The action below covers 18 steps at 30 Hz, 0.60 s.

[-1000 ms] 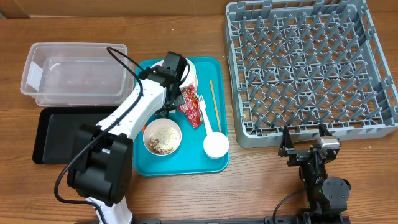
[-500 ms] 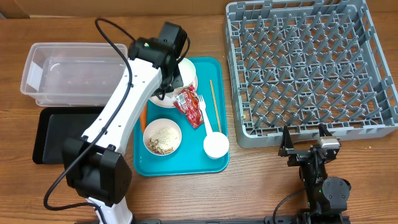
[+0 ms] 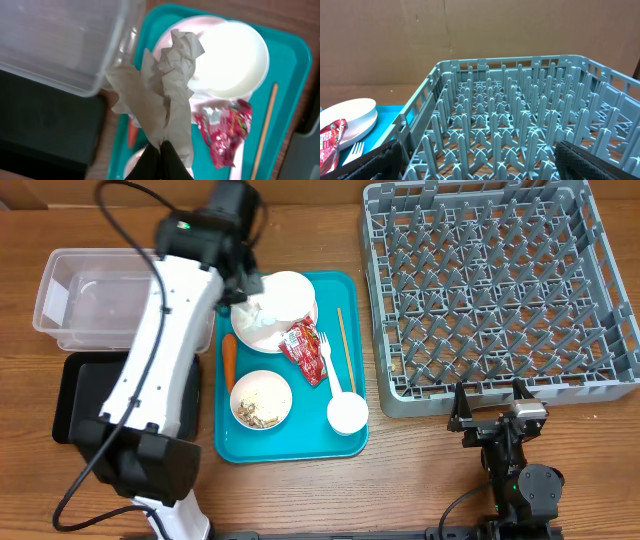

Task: Sort waste into correct bins and load items into the dishwasher
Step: 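Carry the tissue left and release it into the clear plastic bin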

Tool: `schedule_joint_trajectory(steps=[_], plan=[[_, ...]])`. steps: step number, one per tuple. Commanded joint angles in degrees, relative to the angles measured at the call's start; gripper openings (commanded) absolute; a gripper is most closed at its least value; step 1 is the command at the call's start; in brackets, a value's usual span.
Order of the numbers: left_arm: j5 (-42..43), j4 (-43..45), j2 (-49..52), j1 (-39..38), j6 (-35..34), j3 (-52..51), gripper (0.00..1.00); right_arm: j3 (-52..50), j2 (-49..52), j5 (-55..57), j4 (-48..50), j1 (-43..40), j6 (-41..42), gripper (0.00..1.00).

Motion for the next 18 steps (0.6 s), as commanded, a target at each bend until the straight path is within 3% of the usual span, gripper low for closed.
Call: schedule_joint_trajectory(steps=[1,11,18], plan=[[-0.4,-0.5,-0.4,4.0,4.1,1.8,0.04,-0.6,-0.7,-0.1,0.4,-0.3,0.0,1.00],[-1.6,0.3,-0.3,19.4,3.6,1.0,0.04,-0.6,-0.7,-0.1,0.4,-0.3,0.0,1.00],[-0.4,2.5,-0.1,25.9,3.0,-0.2,0.04,-0.6,-0.7,-0.1,0.4,-0.3,0.0,1.00]])
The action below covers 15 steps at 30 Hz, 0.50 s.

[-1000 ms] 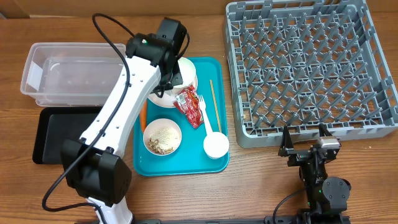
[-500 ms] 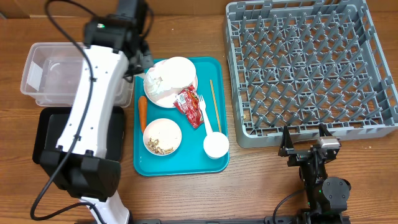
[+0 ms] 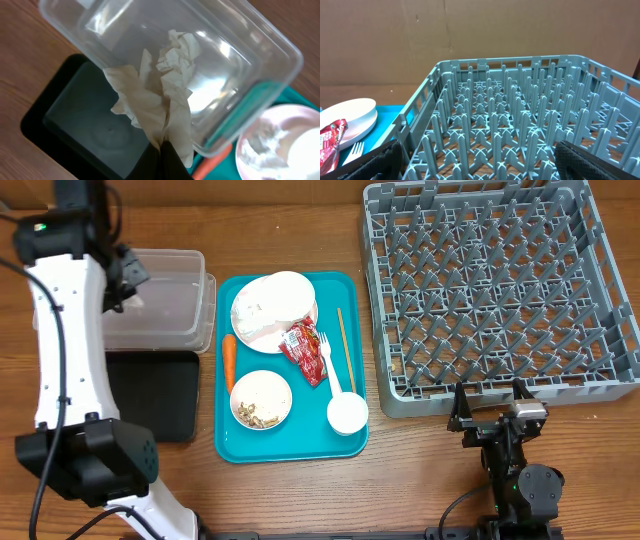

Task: Sort waste into correct bins and load items into the dishwasher
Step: 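Carry the tissue left and release it into the clear plastic bin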

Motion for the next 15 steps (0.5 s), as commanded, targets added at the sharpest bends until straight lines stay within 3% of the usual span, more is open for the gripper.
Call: schedule_joint_trajectory(steps=[1,15], plan=[[0.3,1.1,0.0,1.7,0.4,-0.4,0.04,-0.6,-0.7,-0.1,0.5,-0.3,0.0,1.00],[-2.8,7.8,6.8,3.1,0.5,-0.4,0.04,-0.6,-0.7,-0.1,0.5,-0.3,0.0,1.00]])
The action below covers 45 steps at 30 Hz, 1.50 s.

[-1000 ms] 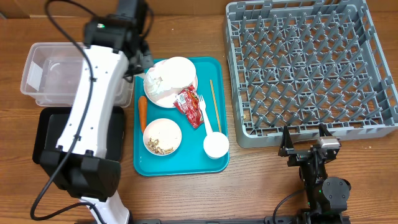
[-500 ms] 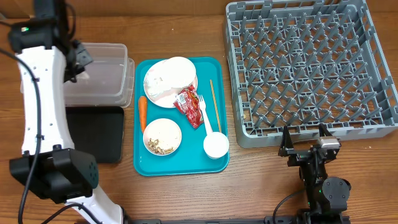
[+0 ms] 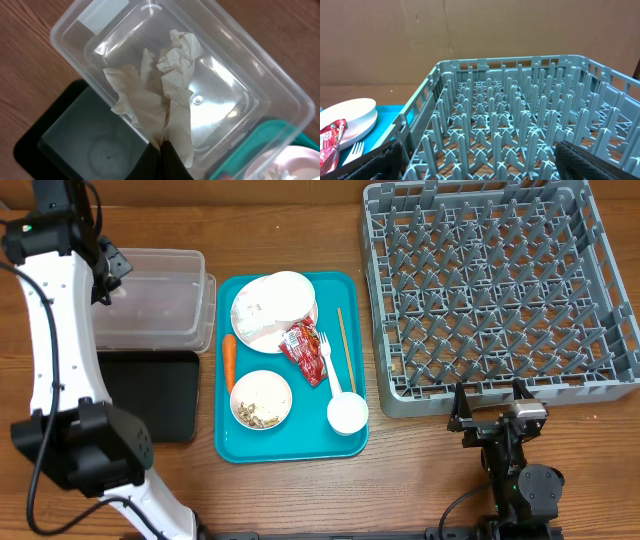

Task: Sort waste into correct bins and load items into the dishwasher
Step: 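Carry the tissue left and release it into the clear plastic bin, then move left gripper back to the tray and grasp the red wrapper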

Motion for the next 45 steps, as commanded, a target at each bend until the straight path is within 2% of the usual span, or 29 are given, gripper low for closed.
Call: schedule_joint_trajectory(steps=[1,9,16,17,19,23,28,33,36,39,41,45], plan=[[-2.1,1.0,3.9,0.2,0.5,-0.4,0.04,-0.6,-0.7,-0.1,0.4,-0.3,0.0,1.00],[-8.6,3.5,11.0,0.3,0.5,-0.4,0.04,-0.6,-0.7,-0.1,0.4,-0.3,0.0,1.00],[-8.7,6.4,14.9,1.0,0.7,-0.4,0.05,-0.6,-0.7,-0.1,0.4,-0.3,0.0,1.00],[-8.8,6.8,15.1,1.2,0.7,-0.4,0.08,-0.6,-0.7,-0.1,0.4,-0.3,0.0,1.00],[-8.8,7.3,15.3,1.5,0.7,-0.4,0.25,-0.6,-0.7,-0.1,0.4,-0.3,0.0,1.00],[-8.8,7.8,15.3,2.0,0.7,-0.4,0.38,-0.6,-0.7,-0.1,0.4,-0.3,0.0,1.00],[-8.7,7.2,14.6,2.3,0.9,0.4,0.38,-0.6,-0.7,-0.1,0.4,-0.3,0.0,1.00],[-8.0,1.4,10.9,1.9,1.1,7.0,0.34,-0.6,-0.7,-0.1,0.4,-0.3,0.0,1.00],[-4.9,-1.2,7.4,1.4,1.1,11.4,0.34,-0.6,-0.7,-0.1,0.4,-0.3,0.0,1.00],[2.6,-3.4,2.6,0.5,1.8,13.6,0.35,-0.6,-0.7,-0.1,0.4,-0.3,0.0,1.00],[10.1,-4.2,-0.6,-0.4,6.3,13.6,0.35,-0.6,-0.7,-0.1,0.4,-0.3,0.0,1.00],[19.6,-8.8,-4.5,-3.4,14.7,13.6,0.39,-0.6,-0.7,-0.1,0.4,-0.3,0.0,1.00]])
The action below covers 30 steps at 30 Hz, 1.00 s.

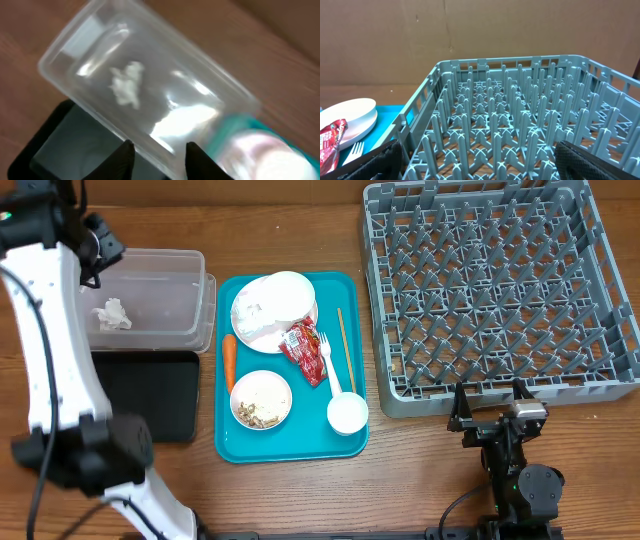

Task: Sort waste into correct bins and load items into the dishwasher
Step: 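Move left gripper back to the tray and grasp the red wrapper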

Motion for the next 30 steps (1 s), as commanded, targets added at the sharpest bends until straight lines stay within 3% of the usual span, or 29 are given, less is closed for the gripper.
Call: schedule_joint_trajectory(steps=[1,7,15,20,25,30], plan=[[11.6,-3.9,-3.1,-3.3,8.5,0.8,0.41,-0.6,-0.7,-0.1,0.4,-0.3,0.0,1.00],[11.0,-12.4,-3.3,-10.4,9.6,-1.2,0.53,-0.6,-0.7,-0.1,0.4,-0.3,0.0,1.00],[11.6,-8.5,-3.3,-20.7,11.2,-11.4,0.63,-0.6,-0.7,-0.1,0.4,-0.3,0.0,1.00],[11.7,-3.7,-3.3,-26.7,5.0,-17.2,0.62,-0.6,-0.7,-0.1,0.4,-0.3,0.0,1.00],[11.5,3.4,-3.2,-33.1,-6.2,-22.8,0.63,-0.6,-0.7,-0.1,0.4,-0.3,0.0,1.00],[9.4,12.0,-3.1,-39.2,-10.3,-28.4,0.68,-0.6,-0.7,-0.1,0.4,-0.3,0.0,1.00]])
